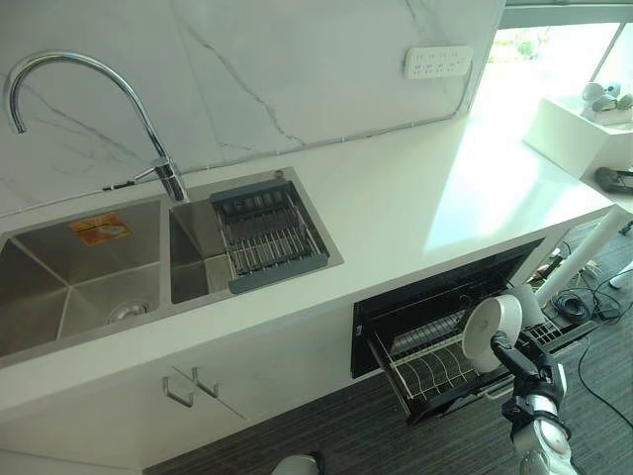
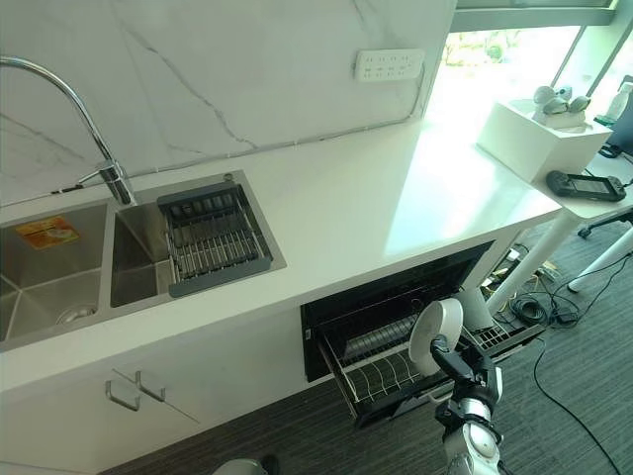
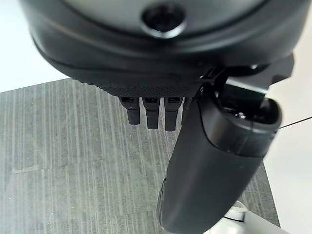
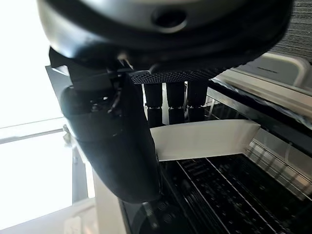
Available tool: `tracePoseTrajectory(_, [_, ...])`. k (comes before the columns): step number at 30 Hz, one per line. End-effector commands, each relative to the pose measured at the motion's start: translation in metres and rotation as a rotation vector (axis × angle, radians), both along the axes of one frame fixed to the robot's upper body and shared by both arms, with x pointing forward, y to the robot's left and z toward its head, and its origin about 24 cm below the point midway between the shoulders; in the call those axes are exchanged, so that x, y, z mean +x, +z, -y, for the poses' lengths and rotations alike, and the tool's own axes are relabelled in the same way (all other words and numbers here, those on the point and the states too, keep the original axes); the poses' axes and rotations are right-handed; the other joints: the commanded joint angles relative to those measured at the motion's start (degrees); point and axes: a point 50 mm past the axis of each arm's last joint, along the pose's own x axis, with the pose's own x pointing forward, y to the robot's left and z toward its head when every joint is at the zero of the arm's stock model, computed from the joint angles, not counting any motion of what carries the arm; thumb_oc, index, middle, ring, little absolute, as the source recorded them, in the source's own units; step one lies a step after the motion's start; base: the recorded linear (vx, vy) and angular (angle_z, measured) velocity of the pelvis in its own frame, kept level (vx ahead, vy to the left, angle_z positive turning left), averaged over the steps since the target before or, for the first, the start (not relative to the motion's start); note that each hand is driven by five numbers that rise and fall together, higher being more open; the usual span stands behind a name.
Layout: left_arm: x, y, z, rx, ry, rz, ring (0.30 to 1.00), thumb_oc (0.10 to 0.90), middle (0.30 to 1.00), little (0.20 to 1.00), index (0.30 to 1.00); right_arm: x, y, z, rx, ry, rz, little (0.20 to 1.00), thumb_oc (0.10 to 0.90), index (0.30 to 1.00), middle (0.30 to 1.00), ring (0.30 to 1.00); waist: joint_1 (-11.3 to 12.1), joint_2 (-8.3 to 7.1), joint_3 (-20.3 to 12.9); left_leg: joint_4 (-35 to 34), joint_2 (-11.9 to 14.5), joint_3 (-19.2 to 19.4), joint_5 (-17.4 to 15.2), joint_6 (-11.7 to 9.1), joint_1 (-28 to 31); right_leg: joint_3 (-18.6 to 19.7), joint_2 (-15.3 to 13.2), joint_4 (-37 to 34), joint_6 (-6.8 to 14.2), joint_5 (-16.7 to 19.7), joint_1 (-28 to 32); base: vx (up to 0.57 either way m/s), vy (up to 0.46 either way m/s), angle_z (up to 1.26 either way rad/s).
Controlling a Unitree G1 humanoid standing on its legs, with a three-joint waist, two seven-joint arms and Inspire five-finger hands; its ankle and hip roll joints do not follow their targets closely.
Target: Place the dishes in the dishwasher.
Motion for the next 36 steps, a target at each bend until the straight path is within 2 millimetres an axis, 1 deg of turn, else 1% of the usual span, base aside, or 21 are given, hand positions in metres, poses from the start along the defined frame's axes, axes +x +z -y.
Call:
tracePoseTrajectory(1, [0.005, 0.005, -0.019, 0.050, -0.045, -0.003, 0.900, 0.800, 0.900, 0.900, 0.900, 0.048, 0.062, 0.009, -0.149, 0.059, 0.282, 0.300, 0.400, 0.300, 0.300, 0.300, 0.1, -0.48, 2.5, 2.5, 1.9, -4.1, -9.4, -1.3, 2.4, -1.6, -3.5, -2.9, 4.8, -1.2, 4.2, -0.01, 0.026, 0.07])
tracePoseTrajectory(7, [0.006, 0.005, -0.020, 0.049, -0.074, -0.013, 0.900, 0.800, 0.900, 0.900, 0.900, 0.060, 0.066, 0.003, -0.207, 0.121, 0.241, 0.300, 0.400, 0.300, 0.300, 0.300, 1.2, -0.31, 2.9, 2.5, 1.5, -4.6, -9.2, -1.4, 2.1, -2.3, -3.8, -2.9, 4.8, -1.2, 4.4, 0.00, 0.018, 0.12])
tracePoseTrajectory(9, [0.007, 0.006, -0.020, 0.049, -0.080, -0.015, 0.900, 0.800, 0.900, 0.900, 0.900, 0.061, 0.067, 0.003, -0.252, 0.123, 0.215, 0.300, 0.400, 0.300, 0.300, 0.300, 1.5, -0.25, 3.1, 2.5, 1.5, -4.6, -9.1, -1.5, 2.0, -2.6, -4.0, -2.9, 4.9, -1.1, 4.3, 0.00, 0.000, 0.00])
tracePoseTrajectory(12, [0.005, 0.005, -0.019, 0.051, -0.105, -0.021, 0.900, 0.800, 0.900, 0.900, 0.900, 0.069, 0.067, 0.001, -0.336, 0.112, 0.153, 0.300, 0.400, 0.300, 0.300, 0.300, 2.5, 0.04, 3.3, 2.5, 1.3, -5.2, -9.0, -1.4, 1.9, -2.8, -4.1, -2.9, 4.8, -1.2, 4.6, 0.00, 0.011, 0.11])
tracePoseTrajectory(14, [0.005, 0.005, -0.018, 0.052, -0.110, -0.021, 0.900, 0.800, 0.900, 0.900, 0.900, 0.071, 0.066, -0.001, -0.355, 0.106, 0.145, 0.300, 0.400, 0.300, 0.300, 0.300, 2.8, 0.06, 3.4, 2.5, 1.3, -5.3, -8.9, -1.4, 1.8, -3.0, -4.2, -2.9, 4.8, -1.2, 4.6, 0.00, 0.002, 0.10])
tracePoseTrajectory(16, [0.006, 0.005, -0.017, 0.052, -0.144, -0.016, 0.900, 0.800, 0.900, 0.900, 0.900, 0.079, 0.067, -0.009, -0.524, 0.108, 0.070, 0.300, 0.400, 0.300, 0.300, 0.300, 4.2, 0.40, 3.9, 2.5, 1.1, -5.7, -8.6, -1.4, 1.4, -3.7, -4.4, -2.9, 4.8, -1.0, 4.6, -0.02, 0.015, 0.06])
tracePoseTrajectory(21, [0.010, 0.004, -0.015, 0.045, -0.180, -0.004, 0.900, 0.800, 0.900, 0.900, 0.900, 0.089, 0.067, -0.017, -0.745, 0.114, -0.020, 0.300, 0.400, 0.300, 0.300, 0.300, 5.9, 1.07, 4.7, 2.5, 0.7, -6.7, -8.1, -1.4, 1.1, -4.3, -4.8, -2.9, 4.7, -0.7, 4.7, -0.01, 0.024, 0.11])
tracePoseTrajectory(24, [0.009, 0.004, -0.013, 0.045, -0.196, 0.001, 0.900, 0.800, 0.900, 0.900, 0.900, 0.089, 0.065, -0.014, -0.861, 0.083, -0.077, 0.300, 0.400, 0.300, 0.300, 0.300, 6.8, 1.47, 5.1, 2.5, 0.4, -7.2, -7.8, -1.4, 0.9, -4.9, -5.1, -2.9, 4.7, -0.5, 4.8, 0.00, 0.025, 0.17])
tracePoseTrajectory(25, [0.007, 0.004, -0.014, 0.047, -0.204, -0.001, 0.900, 0.800, 0.900, 0.900, 0.900, 0.088, 0.066, -0.010, -0.978, 0.050, -0.110, 0.300, 0.400, 0.300, 0.300, 0.300, 7.3, 1.79, 5.5, 2.5, 0.2, -7.5, -7.7, -1.3, 0.7, -5.2, -5.3, -2.9, 4.8, -0.3, 4.7, 0.01, 0.034, 0.09])
tracePoseTrajectory(27, [0.007, 0.005, -0.015, 0.047, -0.213, -0.004, 0.900, 0.800, 0.900, 0.900, 0.900, 0.087, 0.070, -0.006, -1.098, 0.013, -0.116, 0.300, 0.400, 0.300, 0.300, 0.300, 7.6, 2.01, 5.8, 2.5, 0.0, -7.7, -7.5, -1.3, 0.5, -5.3, -5.5, -2.9, 4.9, -0.1, 4.7, 0.01, 0.028, 0.11])
tracePoseTrajectory(29, [0.007, 0.005, -0.016, 0.048, -0.215, -0.006, 0.900, 0.800, 0.900, 0.900, 0.900, 0.087, 0.071, -0.004, -1.152, 0.003, -0.119, 0.300, 0.400, 0.300, 0.300, 0.300, 7.7, 2.12, 6.0, 2.5, -0.1, -7.8, -7.5, -1.2, 0.5, -5.4, -5.6, -2.9, 4.9, -0.1, 4.6, 0.02, 0.018, 0.11])
tracePoseTrajectory(30, [0.006, 0.005, -0.017, 0.047, -0.218, -0.007, 0.900, 0.800, 0.900, 0.900, 0.900, 0.087, 0.074, -0.003, -1.224, -0.003, -0.125, 0.300, 0.400, 0.300, 0.300, 0.300, 7.7, 2.22, 6.2, 2.5, -0.2, -7.9, -7.4, -1.2, 0.4, -5.3, -5.6, -2.9, 4.9, 0.0, 4.5, 0.02, 0.017, 0.05])
tracePoseTrajectory(32, [0.005, 0.005, -0.017, 0.047, -0.218, -0.007, 0.900, 0.800, 0.900, 0.900, 0.900, 0.088, 0.075, -0.002, -1.262, 0.000, -0.125, 0.300, 0.400, 0.300, 0.300, 0.300, 7.8, 2.29, 6.4, 2.5, -0.3, -8.0, -7.3, -1.1, 0.3, -5.2, -5.6, -2.9, 5.0, 0.0, 4.5, 0.00, 0.000, 0.00])
tracePoseTrajectory(33, [0.005, 0.006, -0.018, 0.046, -0.219, -0.004, 0.900, 0.800, 0.900, 0.900, 0.900, 0.089, 0.076, -0.002, -1.315, 0.029, -0.131, 0.300, 0.400, 0.300, 0.300, 0.300, 7.8, 2.37, 6.7, 2.5, -0.4, -8.0, -7.3, -1.1, 0.1, -5.1, -5.7, -2.9, 5.0, 0.1, 4.3, 0.00, 0.000, 0.00])
tracePoseTrajectory(36, [0.011, 0.007, -0.021, 0.047, -0.220, 0.011, 0.900, 0.800, 0.900, 0.900, 0.900, 0.091, 0.075, -0.003, -1.396, 0.088, -0.168, 0.300, 0.400, 0.300, 0.300, 0.300, 8.0, 2.50, 7.8, 2.5, -0.4, -8.0, -7.0, -0.9, -0.5, -4.9, -5.7, -2.9, 5.1, 0.3, 3.7, 0.00, 0.000, 0.00])
